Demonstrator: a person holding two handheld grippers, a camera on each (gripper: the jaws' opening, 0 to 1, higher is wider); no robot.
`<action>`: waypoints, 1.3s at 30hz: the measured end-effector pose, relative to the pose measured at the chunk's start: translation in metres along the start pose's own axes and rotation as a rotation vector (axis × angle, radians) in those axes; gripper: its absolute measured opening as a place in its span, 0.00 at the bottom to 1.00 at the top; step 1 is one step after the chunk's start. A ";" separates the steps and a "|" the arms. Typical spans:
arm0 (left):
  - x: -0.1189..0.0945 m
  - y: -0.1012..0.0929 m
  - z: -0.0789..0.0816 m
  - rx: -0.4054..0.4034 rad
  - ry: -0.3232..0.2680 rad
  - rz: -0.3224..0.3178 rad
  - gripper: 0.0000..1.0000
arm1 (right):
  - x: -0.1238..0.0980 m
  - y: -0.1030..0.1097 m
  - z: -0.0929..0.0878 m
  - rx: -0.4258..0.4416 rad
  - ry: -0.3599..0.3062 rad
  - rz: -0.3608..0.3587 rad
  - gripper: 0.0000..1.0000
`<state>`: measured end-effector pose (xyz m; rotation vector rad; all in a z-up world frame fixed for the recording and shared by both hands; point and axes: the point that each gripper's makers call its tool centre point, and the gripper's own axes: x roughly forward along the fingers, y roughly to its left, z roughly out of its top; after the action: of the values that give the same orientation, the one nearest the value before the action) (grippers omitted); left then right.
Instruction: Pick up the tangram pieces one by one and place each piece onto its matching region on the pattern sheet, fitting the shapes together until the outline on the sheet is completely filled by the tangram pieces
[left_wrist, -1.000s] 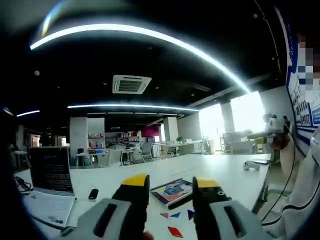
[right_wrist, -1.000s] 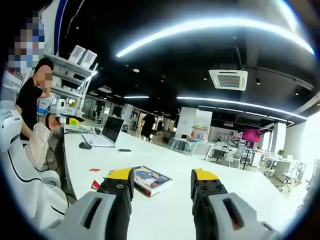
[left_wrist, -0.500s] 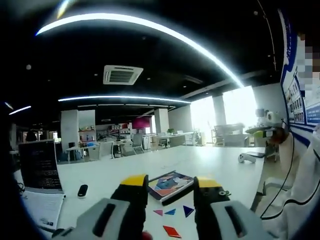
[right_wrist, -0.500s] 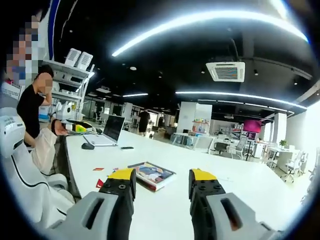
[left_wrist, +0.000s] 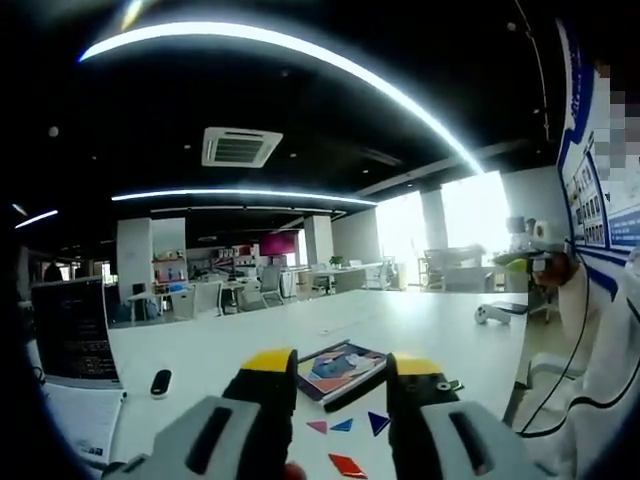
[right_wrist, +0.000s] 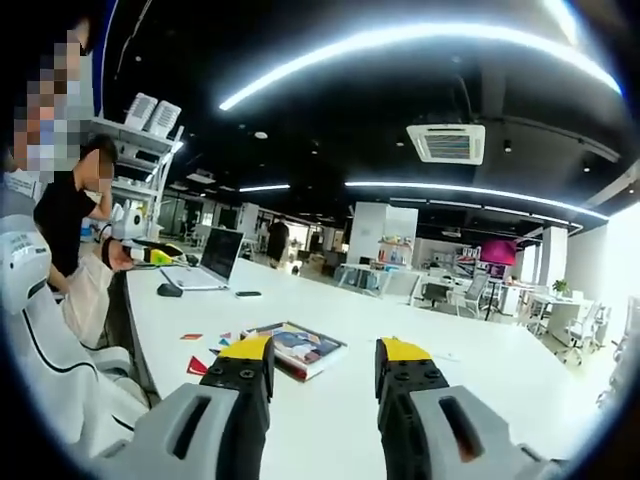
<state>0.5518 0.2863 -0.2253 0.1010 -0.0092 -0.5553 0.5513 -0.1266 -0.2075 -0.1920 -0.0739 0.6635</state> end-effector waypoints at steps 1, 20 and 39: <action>0.000 -0.001 0.000 0.002 -0.001 0.000 0.37 | 0.002 0.001 -0.002 0.000 0.004 0.006 0.40; -0.003 -0.003 0.004 0.021 -0.010 -0.002 0.36 | 0.003 0.003 -0.007 -0.052 0.034 0.002 0.38; -0.007 -0.001 0.007 0.023 -0.020 0.003 0.35 | -0.001 0.001 -0.006 -0.074 0.039 -0.008 0.38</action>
<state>0.5450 0.2885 -0.2182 0.1176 -0.0348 -0.5533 0.5511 -0.1276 -0.2134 -0.2757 -0.0618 0.6494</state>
